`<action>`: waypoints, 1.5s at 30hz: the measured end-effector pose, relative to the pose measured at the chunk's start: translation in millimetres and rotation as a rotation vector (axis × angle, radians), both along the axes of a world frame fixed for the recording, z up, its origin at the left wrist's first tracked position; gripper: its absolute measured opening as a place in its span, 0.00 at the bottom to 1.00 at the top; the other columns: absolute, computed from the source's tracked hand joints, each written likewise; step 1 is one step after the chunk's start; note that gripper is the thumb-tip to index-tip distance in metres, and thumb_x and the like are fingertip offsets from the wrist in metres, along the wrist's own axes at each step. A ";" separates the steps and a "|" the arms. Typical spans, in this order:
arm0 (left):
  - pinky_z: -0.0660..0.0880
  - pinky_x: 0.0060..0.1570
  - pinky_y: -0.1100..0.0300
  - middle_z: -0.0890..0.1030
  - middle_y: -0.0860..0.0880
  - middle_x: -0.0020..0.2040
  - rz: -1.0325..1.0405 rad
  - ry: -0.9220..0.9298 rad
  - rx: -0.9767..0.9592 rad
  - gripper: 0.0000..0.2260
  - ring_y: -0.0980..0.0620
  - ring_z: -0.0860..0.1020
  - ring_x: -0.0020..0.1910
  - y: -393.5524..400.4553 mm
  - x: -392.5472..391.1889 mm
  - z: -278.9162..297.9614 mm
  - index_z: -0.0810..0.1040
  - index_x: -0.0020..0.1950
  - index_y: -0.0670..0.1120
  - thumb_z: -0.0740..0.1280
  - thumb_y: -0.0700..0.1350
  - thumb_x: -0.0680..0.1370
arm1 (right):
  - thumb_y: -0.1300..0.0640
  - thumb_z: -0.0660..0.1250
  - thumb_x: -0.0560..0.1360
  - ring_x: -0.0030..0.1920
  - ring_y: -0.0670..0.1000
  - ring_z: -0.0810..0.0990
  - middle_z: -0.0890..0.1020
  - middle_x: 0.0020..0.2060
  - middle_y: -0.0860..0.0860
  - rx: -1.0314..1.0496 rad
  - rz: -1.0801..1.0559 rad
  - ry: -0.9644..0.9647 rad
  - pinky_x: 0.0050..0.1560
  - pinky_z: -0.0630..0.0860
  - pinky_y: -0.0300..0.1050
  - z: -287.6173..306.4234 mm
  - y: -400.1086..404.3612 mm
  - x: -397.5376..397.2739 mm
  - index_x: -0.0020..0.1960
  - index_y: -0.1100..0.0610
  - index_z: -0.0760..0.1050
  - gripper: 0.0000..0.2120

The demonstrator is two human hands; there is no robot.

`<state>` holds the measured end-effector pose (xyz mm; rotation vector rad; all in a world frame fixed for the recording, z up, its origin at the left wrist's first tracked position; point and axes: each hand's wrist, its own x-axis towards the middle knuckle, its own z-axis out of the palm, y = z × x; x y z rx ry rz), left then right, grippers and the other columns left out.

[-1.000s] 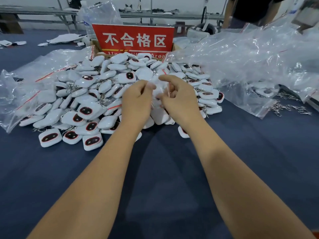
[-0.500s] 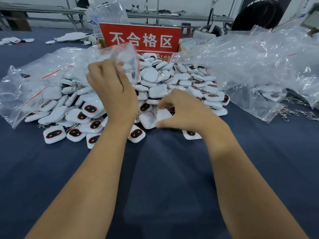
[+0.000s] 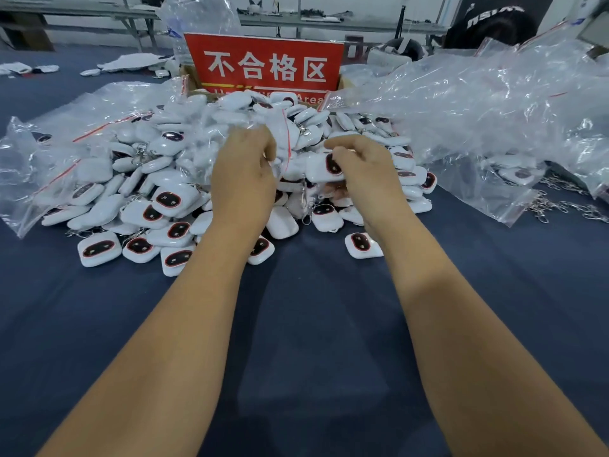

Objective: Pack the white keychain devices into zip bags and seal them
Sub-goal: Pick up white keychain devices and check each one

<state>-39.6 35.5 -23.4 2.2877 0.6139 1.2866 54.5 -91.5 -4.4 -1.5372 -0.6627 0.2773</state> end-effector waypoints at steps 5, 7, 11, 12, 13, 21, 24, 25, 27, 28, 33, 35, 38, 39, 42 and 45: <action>0.69 0.42 0.70 0.77 0.54 0.50 -0.176 0.103 -0.218 0.12 0.59 0.74 0.44 -1.7 8.6 -5.2 0.80 0.56 0.50 0.64 0.37 0.76 | 0.67 0.71 0.73 0.30 0.50 0.75 0.79 0.35 0.53 0.242 0.079 0.165 0.31 0.73 0.39 -1.7 2.1 1.9 0.48 0.58 0.78 0.07; 0.69 0.43 0.72 0.77 0.55 0.47 -0.184 0.097 -0.238 0.14 0.60 0.74 0.42 -2.1 10.5 -6.6 0.79 0.60 0.48 0.68 0.39 0.75 | 0.67 0.72 0.72 0.30 0.49 0.72 0.77 0.32 0.53 0.307 0.174 0.194 0.30 0.72 0.39 -2.1 4.4 -3.1 0.44 0.59 0.79 0.05; 0.66 0.31 0.72 0.76 0.57 0.34 -0.191 0.044 -0.326 0.07 0.64 0.73 0.31 -5.0 13.5 -7.6 0.79 0.47 0.49 0.68 0.38 0.73 | 0.65 0.66 0.78 0.38 0.50 0.80 0.83 0.40 0.54 0.406 0.353 0.288 0.38 0.77 0.40 -5.1 15.9 -18.7 0.51 0.61 0.78 0.03; 0.67 0.30 0.71 0.77 0.56 0.32 -0.196 0.034 -0.353 0.07 0.64 0.73 0.29 -7.0 14.4 -7.9 0.78 0.44 0.50 0.66 0.37 0.73 | 0.65 0.65 0.79 0.39 0.50 0.82 0.84 0.41 0.55 0.412 0.333 0.312 0.39 0.77 0.39 -7.3 20.7 -21.4 0.53 0.62 0.77 0.04; 0.69 0.32 0.68 0.78 0.55 0.33 -0.209 0.022 -0.388 0.08 0.63 0.74 0.30 -9.5 15.5 -7.9 0.78 0.42 0.49 0.64 0.37 0.73 | 0.65 0.64 0.80 0.39 0.50 0.82 0.84 0.42 0.56 0.406 0.279 0.329 0.38 0.77 0.38 -9.6 26.0 -23.0 0.54 0.62 0.76 0.05; 0.80 0.38 0.51 0.84 0.44 0.46 -0.477 -0.171 -0.707 0.23 0.47 0.82 0.42 -14.1 15.2 -8.8 0.83 0.55 0.48 0.58 0.27 0.71 | 0.63 0.69 0.78 0.38 0.45 0.82 0.83 0.48 0.55 0.280 0.047 0.361 0.33 0.76 0.37 -19.5 43.5 -15.1 0.63 0.63 0.73 0.15; 0.76 0.31 0.60 0.82 0.44 0.41 -0.554 -0.193 -0.830 0.24 0.51 0.80 0.35 -9.2 8.7 -8.9 0.82 0.56 0.41 0.56 0.27 0.67 | 0.67 0.67 0.78 0.42 0.48 0.83 0.84 0.49 0.56 0.253 0.131 0.304 0.34 0.77 0.39 -19.7 34.6 -11.3 0.62 0.63 0.75 0.13; 0.75 0.31 0.60 0.81 0.43 0.39 -0.598 -0.215 -0.873 0.22 0.50 0.78 0.33 -7.0 6.8 -8.5 0.81 0.54 0.38 0.57 0.29 0.67 | 0.69 0.66 0.78 0.40 0.47 0.83 0.84 0.48 0.55 0.223 0.161 0.264 0.34 0.77 0.37 -19.9 32.0 -11.0 0.60 0.61 0.76 0.12; 0.75 0.34 0.60 0.80 0.43 0.39 -0.645 -0.234 -0.917 0.17 0.49 0.76 0.35 -3.8 5.0 -7.6 0.81 0.51 0.35 0.58 0.33 0.68 | 0.70 0.65 0.77 0.36 0.43 0.81 0.85 0.44 0.51 0.172 0.189 0.191 0.33 0.74 0.34 -19.7 27.9 -11.9 0.57 0.56 0.77 0.13; 0.75 0.36 0.59 0.80 0.43 0.39 -0.639 -0.234 -0.928 0.14 0.49 0.76 0.36 -3.2 5.4 -7.9 0.81 0.51 0.36 0.60 0.35 0.70 | 0.69 0.65 0.77 0.35 0.42 0.81 0.85 0.42 0.50 0.159 0.187 0.165 0.32 0.73 0.33 -19.9 26.6 -12.2 0.57 0.56 0.77 0.13; 0.76 0.37 0.61 0.85 0.45 0.43 -0.584 -0.251 -0.891 0.09 0.53 0.81 0.37 -3.0 7.1 -13.3 0.83 0.55 0.40 0.64 0.38 0.79 | 0.68 0.66 0.78 0.32 0.39 0.80 0.84 0.35 0.46 0.135 0.146 0.104 0.31 0.73 0.32 -22.3 25.3 -13.7 0.60 0.58 0.76 0.12; 0.77 0.38 0.62 0.85 0.46 0.43 -0.584 -0.239 -0.872 0.09 0.53 0.82 0.39 -2.7 6.3 -13.2 0.83 0.54 0.41 0.64 0.38 0.80 | 0.68 0.66 0.78 0.33 0.41 0.80 0.85 0.37 0.48 0.140 0.147 0.101 0.32 0.73 0.33 -22.7 24.5 -13.5 0.59 0.58 0.76 0.12; 0.79 0.43 0.57 0.85 0.45 0.43 -0.558 -0.224 -0.829 0.07 0.50 0.82 0.42 -4.2 5.8 -13.0 0.84 0.49 0.43 0.66 0.40 0.80 | 0.66 0.67 0.78 0.32 0.45 0.80 0.85 0.36 0.48 0.135 0.138 0.097 0.32 0.74 0.37 -21.3 23.9 -13.0 0.57 0.56 0.76 0.10; 0.80 0.45 0.54 0.85 0.43 0.44 -0.543 -0.220 -0.812 0.06 0.49 0.82 0.43 -4.7 6.3 -13.4 0.84 0.49 0.44 0.67 0.41 0.80 | 0.66 0.67 0.78 0.33 0.46 0.80 0.85 0.36 0.48 0.136 0.132 0.109 0.33 0.74 0.39 -20.8 23.7 -12.2 0.56 0.56 0.76 0.10; 0.78 0.53 0.46 0.84 0.37 0.50 -0.517 -0.203 -0.787 0.06 0.44 0.81 0.48 -4.7 6.2 -13.4 0.84 0.50 0.44 0.67 0.43 0.80 | 0.65 0.65 0.78 0.35 0.51 0.82 0.85 0.43 0.55 0.152 0.153 0.191 0.36 0.76 0.44 -19.7 22.8 -10.9 0.55 0.55 0.78 0.09; 0.78 0.51 0.49 0.84 0.40 0.49 -0.510 -0.189 -0.777 0.06 0.46 0.82 0.47 -4.4 6.3 -13.6 0.84 0.51 0.44 0.67 0.42 0.79 | 0.63 0.63 0.79 0.36 0.51 0.83 0.83 0.54 0.60 0.171 0.182 0.224 0.35 0.78 0.42 -18.9 21.0 -11.2 0.54 0.53 0.81 0.10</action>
